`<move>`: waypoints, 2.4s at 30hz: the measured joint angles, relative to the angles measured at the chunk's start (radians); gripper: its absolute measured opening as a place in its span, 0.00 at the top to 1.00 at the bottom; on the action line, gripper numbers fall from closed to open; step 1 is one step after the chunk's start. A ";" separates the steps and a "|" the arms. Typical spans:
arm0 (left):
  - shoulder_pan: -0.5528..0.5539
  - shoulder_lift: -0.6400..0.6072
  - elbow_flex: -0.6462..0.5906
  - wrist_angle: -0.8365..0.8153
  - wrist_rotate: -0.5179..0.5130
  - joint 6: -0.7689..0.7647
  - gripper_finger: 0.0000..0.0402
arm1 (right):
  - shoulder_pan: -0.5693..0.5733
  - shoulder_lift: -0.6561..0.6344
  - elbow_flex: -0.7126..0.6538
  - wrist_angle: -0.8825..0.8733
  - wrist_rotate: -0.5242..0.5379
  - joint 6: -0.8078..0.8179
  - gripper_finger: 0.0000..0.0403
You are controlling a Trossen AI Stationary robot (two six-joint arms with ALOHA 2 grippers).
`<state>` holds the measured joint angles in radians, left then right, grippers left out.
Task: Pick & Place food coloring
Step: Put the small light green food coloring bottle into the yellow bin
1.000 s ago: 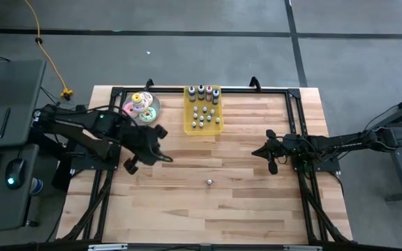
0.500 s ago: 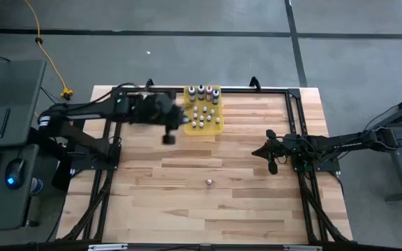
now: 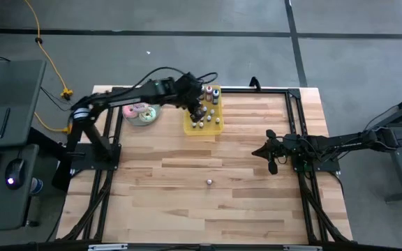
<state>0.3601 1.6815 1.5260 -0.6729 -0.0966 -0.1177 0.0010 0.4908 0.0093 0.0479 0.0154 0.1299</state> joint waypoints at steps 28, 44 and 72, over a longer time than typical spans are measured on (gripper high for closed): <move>-0.046 0.518 0.488 -0.420 0.004 0.067 0.86 | 0.000 0.000 0.000 0.001 0.000 0.000 1.00; -0.046 0.526 0.423 -0.329 -0.001 -0.006 0.86 | 0.000 0.000 0.000 0.001 0.000 0.000 1.00; -0.046 0.581 0.422 -0.287 -0.028 -0.026 0.86 | 0.000 0.000 0.000 0.001 0.000 0.000 1.00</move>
<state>0.3138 2.2623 1.9480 -0.9595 -0.1250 -0.1440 0.0009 0.4904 0.0090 0.0486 0.0154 0.1299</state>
